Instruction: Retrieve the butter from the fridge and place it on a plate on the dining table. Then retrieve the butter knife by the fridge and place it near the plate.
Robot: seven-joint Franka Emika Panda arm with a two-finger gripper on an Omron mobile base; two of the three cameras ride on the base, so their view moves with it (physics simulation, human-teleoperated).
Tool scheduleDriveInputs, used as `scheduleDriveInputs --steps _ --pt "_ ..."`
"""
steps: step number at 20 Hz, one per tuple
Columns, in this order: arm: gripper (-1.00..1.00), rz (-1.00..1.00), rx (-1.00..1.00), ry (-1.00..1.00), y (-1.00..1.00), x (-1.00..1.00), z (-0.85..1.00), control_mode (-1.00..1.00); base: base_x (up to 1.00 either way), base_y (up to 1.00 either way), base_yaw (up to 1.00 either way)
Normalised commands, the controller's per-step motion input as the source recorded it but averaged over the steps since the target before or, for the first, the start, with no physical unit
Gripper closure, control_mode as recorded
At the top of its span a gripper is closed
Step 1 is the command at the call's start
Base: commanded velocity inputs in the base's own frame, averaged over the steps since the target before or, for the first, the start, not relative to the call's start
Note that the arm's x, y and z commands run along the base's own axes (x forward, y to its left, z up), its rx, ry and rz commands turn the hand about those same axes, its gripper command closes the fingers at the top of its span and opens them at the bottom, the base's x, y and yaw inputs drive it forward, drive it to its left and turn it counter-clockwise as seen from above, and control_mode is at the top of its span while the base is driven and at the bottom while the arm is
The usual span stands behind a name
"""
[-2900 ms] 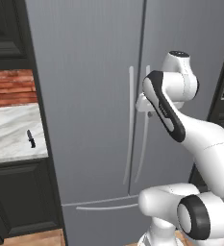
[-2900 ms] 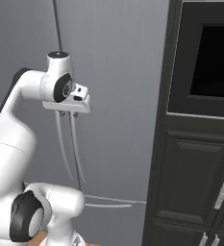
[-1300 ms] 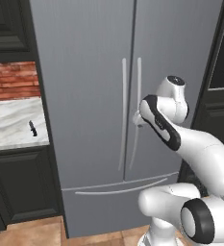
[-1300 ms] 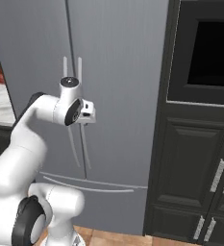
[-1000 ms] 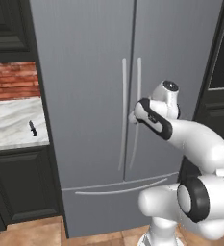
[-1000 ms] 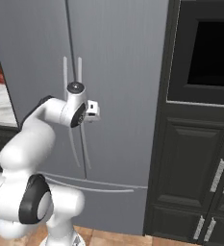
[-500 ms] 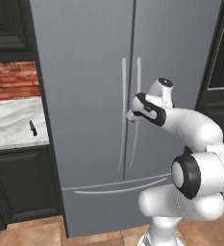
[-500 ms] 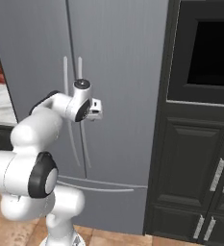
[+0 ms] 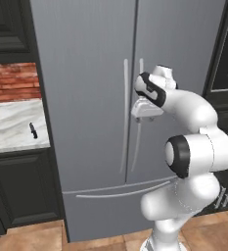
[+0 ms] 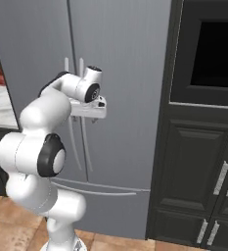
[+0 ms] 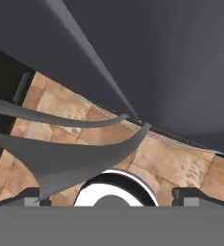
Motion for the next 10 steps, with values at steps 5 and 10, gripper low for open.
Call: scheduleDriveInputs --steps 5,10 --pt "-1.00 -0.01 -0.26 -0.81 0.53 -0.04 -0.59 -1.00 0.00 0.00 0.00" --pt "-1.00 0.00 -0.30 -0.95 0.79 -0.22 -0.65 -1.00 0.00 0.00 0.00"
